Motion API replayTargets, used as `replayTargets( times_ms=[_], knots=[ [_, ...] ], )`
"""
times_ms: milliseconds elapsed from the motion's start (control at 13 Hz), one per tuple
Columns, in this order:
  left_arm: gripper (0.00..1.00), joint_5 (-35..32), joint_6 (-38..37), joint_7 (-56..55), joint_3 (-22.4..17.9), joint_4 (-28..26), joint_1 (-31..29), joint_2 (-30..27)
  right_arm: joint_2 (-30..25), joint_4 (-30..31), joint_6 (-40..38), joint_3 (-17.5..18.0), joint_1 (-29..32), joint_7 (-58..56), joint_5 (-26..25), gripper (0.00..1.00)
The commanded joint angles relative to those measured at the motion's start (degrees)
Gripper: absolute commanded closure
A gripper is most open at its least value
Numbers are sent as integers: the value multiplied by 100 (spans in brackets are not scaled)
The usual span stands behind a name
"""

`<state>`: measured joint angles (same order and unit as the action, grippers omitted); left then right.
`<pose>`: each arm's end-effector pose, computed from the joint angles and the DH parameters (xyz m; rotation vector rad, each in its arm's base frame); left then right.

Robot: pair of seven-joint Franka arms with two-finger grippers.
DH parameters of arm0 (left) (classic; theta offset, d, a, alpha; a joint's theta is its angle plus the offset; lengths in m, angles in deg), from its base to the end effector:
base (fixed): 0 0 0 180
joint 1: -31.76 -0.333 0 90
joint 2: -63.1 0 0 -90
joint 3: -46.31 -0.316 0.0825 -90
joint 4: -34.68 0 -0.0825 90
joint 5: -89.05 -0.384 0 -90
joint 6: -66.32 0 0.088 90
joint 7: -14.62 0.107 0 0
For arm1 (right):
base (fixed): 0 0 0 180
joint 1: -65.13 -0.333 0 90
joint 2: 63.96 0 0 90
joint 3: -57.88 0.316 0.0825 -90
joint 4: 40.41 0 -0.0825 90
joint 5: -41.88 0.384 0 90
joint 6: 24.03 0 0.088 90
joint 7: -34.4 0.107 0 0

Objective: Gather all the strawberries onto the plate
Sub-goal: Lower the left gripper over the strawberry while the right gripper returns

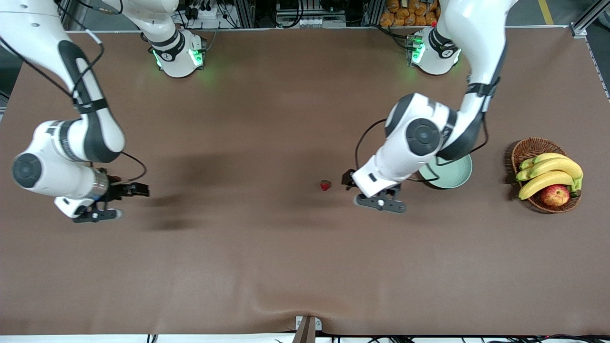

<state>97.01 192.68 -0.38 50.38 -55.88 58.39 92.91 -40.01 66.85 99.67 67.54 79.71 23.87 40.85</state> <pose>0.6036 -0.3556 0.3472 2.9485 -0.2753 0.0565 0.6176 -0.0594 0.2831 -3.0617 -0.1514 0.1788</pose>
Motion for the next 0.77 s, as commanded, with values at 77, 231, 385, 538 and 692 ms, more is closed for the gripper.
replayTargets(
  times_ms=[77,231,385,538,692],
  knots=[
    [0,39,353,-90,-55,197,271,438,-162,401,154,114,782,-318,-431,0],
    [0,30,686,-195,-55,197,395,710,-162,620,163,115,968,-318,-468,0],
    [0,48,985,-222,-55,197,535,930,-145,927,582,115,968,-327,-485,0],
    [0,21,1328,-659,-55,188,772,1106,-145,1314,1206,106,1055,-336,-521,0],
    [0,30,1365,-775,-55,188,826,1159,-136,1543,1576,115,1179,-467,-582,0]
  ],
)
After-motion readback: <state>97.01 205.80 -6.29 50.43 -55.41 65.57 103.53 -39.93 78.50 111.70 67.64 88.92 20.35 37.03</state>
